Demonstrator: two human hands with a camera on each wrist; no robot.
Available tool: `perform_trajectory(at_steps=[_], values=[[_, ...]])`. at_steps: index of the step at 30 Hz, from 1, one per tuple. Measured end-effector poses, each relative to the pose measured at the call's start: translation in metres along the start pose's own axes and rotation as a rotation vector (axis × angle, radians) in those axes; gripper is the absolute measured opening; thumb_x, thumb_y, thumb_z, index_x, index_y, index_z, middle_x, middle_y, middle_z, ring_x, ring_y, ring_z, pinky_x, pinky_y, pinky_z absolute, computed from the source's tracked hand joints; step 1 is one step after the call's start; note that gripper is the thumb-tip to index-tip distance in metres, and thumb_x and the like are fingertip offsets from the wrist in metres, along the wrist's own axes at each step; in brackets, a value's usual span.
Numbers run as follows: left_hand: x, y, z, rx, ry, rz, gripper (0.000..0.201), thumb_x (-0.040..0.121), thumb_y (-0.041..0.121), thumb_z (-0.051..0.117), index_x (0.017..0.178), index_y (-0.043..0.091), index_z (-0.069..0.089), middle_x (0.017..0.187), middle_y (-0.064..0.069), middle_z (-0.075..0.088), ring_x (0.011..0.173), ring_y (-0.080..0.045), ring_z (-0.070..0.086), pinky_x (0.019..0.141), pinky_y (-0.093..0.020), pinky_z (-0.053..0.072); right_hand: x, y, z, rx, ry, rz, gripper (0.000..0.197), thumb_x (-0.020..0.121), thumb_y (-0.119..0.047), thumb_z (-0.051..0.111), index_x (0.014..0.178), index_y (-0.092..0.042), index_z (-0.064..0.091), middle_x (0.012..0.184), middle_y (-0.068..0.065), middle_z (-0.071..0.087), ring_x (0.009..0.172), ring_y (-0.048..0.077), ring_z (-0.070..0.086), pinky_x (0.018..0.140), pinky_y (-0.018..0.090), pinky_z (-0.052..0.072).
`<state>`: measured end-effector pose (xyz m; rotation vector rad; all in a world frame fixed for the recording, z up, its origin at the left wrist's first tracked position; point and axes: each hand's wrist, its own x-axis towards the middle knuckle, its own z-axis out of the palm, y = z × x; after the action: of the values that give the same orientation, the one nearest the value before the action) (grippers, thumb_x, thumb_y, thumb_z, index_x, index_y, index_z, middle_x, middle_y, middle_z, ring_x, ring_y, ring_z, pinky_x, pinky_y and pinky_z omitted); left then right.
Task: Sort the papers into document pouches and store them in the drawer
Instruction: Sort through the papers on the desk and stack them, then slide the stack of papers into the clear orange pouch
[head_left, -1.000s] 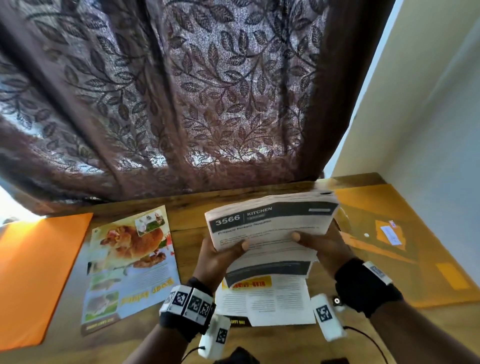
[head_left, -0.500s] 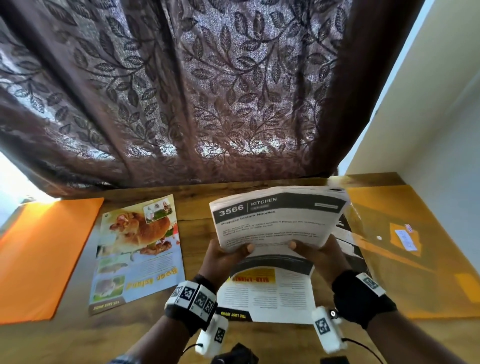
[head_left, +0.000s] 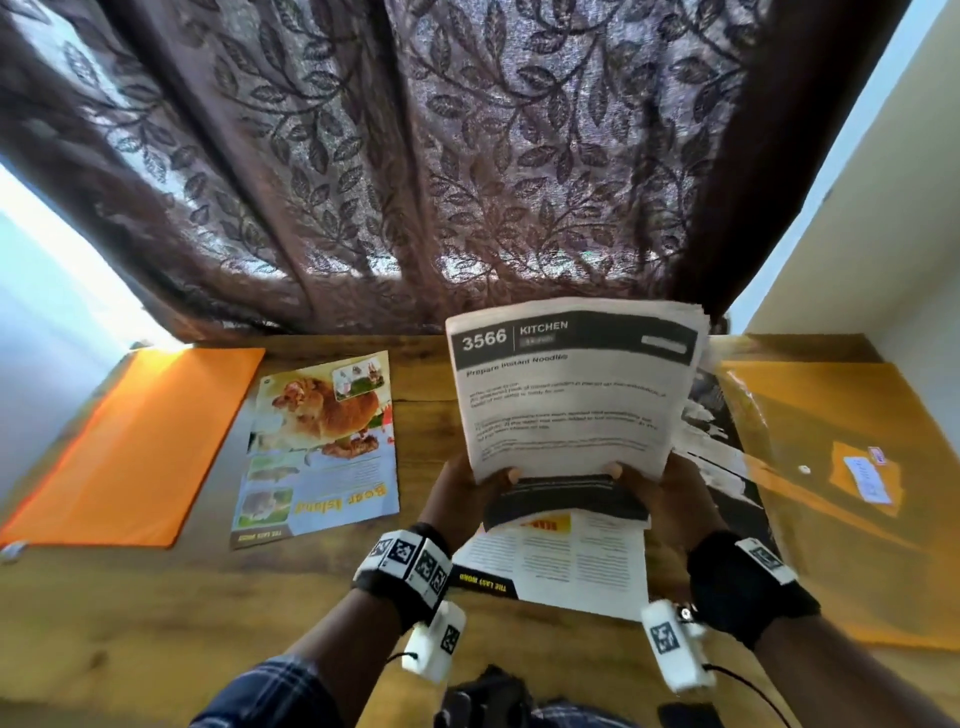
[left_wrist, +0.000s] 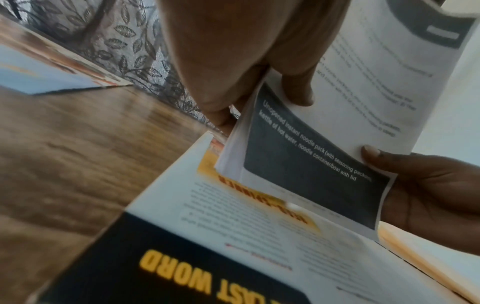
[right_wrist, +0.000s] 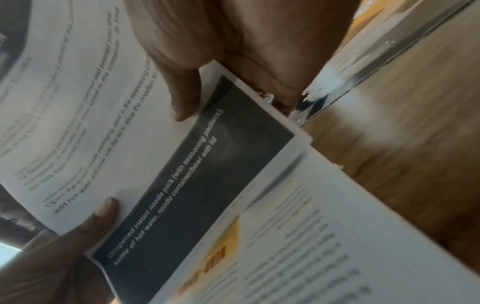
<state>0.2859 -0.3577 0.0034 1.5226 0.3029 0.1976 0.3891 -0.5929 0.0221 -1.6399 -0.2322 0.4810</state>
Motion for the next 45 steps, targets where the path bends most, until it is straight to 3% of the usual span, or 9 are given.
perform_trajectory(at_steps=[3, 12, 15, 18, 21, 25, 30, 38, 45], values=[[-0.014, 0.008, -0.003, 0.114, 0.109, 0.01, 0.021, 0.089, 0.004, 0.07, 0.107, 0.016, 0.07, 0.1, 0.006, 0.077, 0.101, -0.021, 0.071, 0.082, -0.027, 0.058, 0.0, -0.01, 0.009, -0.009, 0.02, -0.06, 0.02, 0.088, -0.008, 0.071, 0.105, -0.017, 0.07, 0.087, -0.013, 0.077, 0.084, 0.002, 0.072, 0.068, 0.014, 0.056], [-0.069, -0.007, -0.062, 0.106, 0.474, 0.098, 0.026, 0.096, 0.005, 0.061, 0.122, 0.012, 0.06, 0.113, 0.0, 0.071, 0.102, -0.011, 0.069, 0.08, -0.023, 0.056, -0.002, 0.005, 0.101, -0.036, -0.035, -0.063, 0.023, 0.097, -0.018, 0.06, 0.118, -0.024, 0.066, 0.109, -0.01, 0.073, 0.097, 0.005, 0.069, 0.086, 0.029, 0.053], [-0.078, -0.021, -0.099, 0.083, 0.477, 0.024, 0.021, 0.095, 0.011, 0.065, 0.116, 0.015, 0.063, 0.109, -0.004, 0.074, 0.099, -0.02, 0.07, 0.079, -0.027, 0.057, 0.004, 0.019, 0.133, -0.056, -0.015, 0.001, 0.022, 0.101, -0.016, 0.051, 0.115, -0.018, 0.068, 0.112, 0.001, 0.073, 0.106, 0.022, 0.068, 0.097, 0.047, 0.051], [-0.082, -0.028, -0.13, 0.043, 0.449, -0.071, 0.019, 0.093, 0.019, 0.064, 0.112, 0.019, 0.064, 0.105, -0.003, 0.075, 0.097, -0.021, 0.071, 0.084, -0.036, 0.059, 0.008, 0.027, 0.162, -0.127, -0.001, 0.031, 0.021, 0.098, -0.007, 0.051, 0.1, -0.018, 0.068, 0.106, 0.006, 0.072, 0.106, 0.034, 0.065, 0.097, 0.05, 0.049], [-0.08, -0.029, -0.165, 0.017, 0.401, -0.156, 0.015, 0.101, 0.016, 0.056, 0.114, 0.016, 0.063, 0.114, -0.008, 0.073, 0.106, -0.029, 0.068, 0.094, -0.048, 0.056, 0.015, 0.031, 0.196, -0.234, 0.017, 0.03, 0.026, 0.081, -0.025, 0.053, 0.099, -0.016, 0.069, 0.104, 0.01, 0.072, 0.101, 0.033, 0.065, 0.094, 0.051, 0.05], [-0.063, -0.035, -0.216, 0.135, 0.318, -0.225, 0.016, 0.097, 0.026, 0.056, 0.111, 0.024, 0.063, 0.119, -0.007, 0.07, 0.112, -0.028, 0.065, 0.1, -0.049, 0.051, 0.024, 0.033, 0.236, -0.359, 0.035, 0.013, 0.032, 0.081, -0.024, 0.053, 0.098, -0.002, 0.07, 0.097, 0.015, 0.071, 0.092, 0.033, 0.064, 0.076, 0.038, 0.047], [-0.025, -0.096, -0.28, 0.414, 0.279, -0.288, 0.034, 0.064, 0.054, 0.058, 0.092, 0.036, 0.065, 0.101, -0.002, 0.075, 0.093, -0.027, 0.07, 0.085, -0.055, 0.057, 0.037, 0.039, 0.267, -0.518, 0.086, 0.118, 0.011, 0.089, -0.008, 0.06, 0.094, -0.01, 0.07, 0.095, 0.014, 0.072, 0.091, 0.035, 0.065, 0.067, 0.03, 0.036], [-0.04, -0.029, -0.283, 0.798, 0.231, -0.331, 0.035, 0.09, 0.032, 0.064, 0.114, 0.007, 0.057, 0.118, -0.009, 0.056, 0.106, -0.031, 0.059, 0.081, -0.027, 0.043, 0.03, 0.023, 0.281, -0.79, 0.188, 0.208, 0.022, 0.088, -0.025, 0.067, 0.106, -0.014, 0.07, 0.108, 0.009, 0.073, 0.104, 0.033, 0.065, 0.083, 0.035, 0.049], [-0.034, 0.001, -0.275, 1.003, 0.227, -0.192, 0.049, 0.094, 0.043, 0.059, 0.134, 0.017, 0.047, 0.134, -0.008, 0.048, 0.115, -0.031, 0.056, 0.092, -0.042, 0.05, 0.027, 0.004, 0.256, -0.787, 0.259, 0.103, 0.011, 0.086, -0.028, 0.069, 0.089, -0.017, 0.067, 0.088, 0.001, 0.07, 0.09, 0.026, 0.067, 0.075, 0.032, 0.05]])
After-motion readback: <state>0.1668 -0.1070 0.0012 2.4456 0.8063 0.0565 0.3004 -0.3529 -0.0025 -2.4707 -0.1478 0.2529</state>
